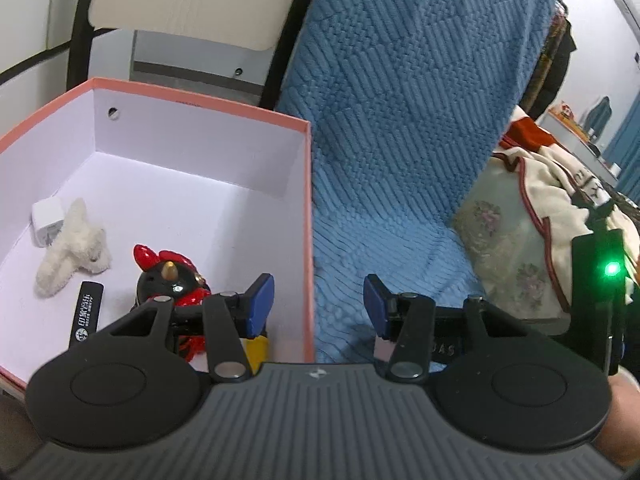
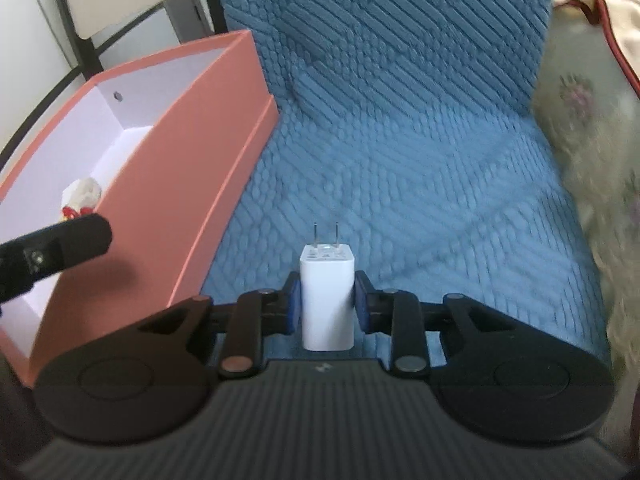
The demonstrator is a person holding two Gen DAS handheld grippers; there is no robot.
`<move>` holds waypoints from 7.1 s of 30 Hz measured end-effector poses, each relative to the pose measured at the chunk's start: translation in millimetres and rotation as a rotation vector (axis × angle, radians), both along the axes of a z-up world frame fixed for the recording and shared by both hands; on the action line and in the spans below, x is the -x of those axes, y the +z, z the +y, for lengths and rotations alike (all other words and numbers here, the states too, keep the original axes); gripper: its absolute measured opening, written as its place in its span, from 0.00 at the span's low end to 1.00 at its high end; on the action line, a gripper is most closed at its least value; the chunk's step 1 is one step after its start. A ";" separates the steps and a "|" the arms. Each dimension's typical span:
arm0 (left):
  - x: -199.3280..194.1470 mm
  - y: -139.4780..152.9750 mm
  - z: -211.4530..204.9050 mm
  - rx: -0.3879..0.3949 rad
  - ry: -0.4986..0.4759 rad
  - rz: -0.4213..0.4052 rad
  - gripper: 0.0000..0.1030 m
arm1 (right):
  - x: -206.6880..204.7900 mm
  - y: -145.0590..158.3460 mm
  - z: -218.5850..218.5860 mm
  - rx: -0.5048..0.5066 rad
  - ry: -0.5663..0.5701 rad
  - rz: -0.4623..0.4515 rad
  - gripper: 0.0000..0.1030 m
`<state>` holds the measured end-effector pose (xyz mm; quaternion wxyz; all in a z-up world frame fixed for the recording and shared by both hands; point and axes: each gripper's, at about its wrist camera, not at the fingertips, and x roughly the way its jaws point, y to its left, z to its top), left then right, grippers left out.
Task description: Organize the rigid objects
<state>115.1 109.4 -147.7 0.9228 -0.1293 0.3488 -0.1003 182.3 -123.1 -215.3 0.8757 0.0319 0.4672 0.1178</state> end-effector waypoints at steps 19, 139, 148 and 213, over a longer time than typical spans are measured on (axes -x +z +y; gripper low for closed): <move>-6.6 9.5 10.0 -0.085 0.039 0.051 0.54 | -9.8 -17.5 16.0 0.076 0.022 0.061 0.30; 64.8 162.6 158.4 -0.107 0.259 -0.077 0.73 | 80.3 201.1 128.7 -0.117 0.206 -0.379 0.52; 93.0 160.1 141.7 -0.089 0.253 -0.085 0.79 | 114.1 202.5 103.8 -0.129 0.186 -0.402 0.52; 154.8 91.3 110.5 -0.134 0.352 0.007 1.00 | 148.8 139.0 67.0 -0.069 0.204 -0.316 0.94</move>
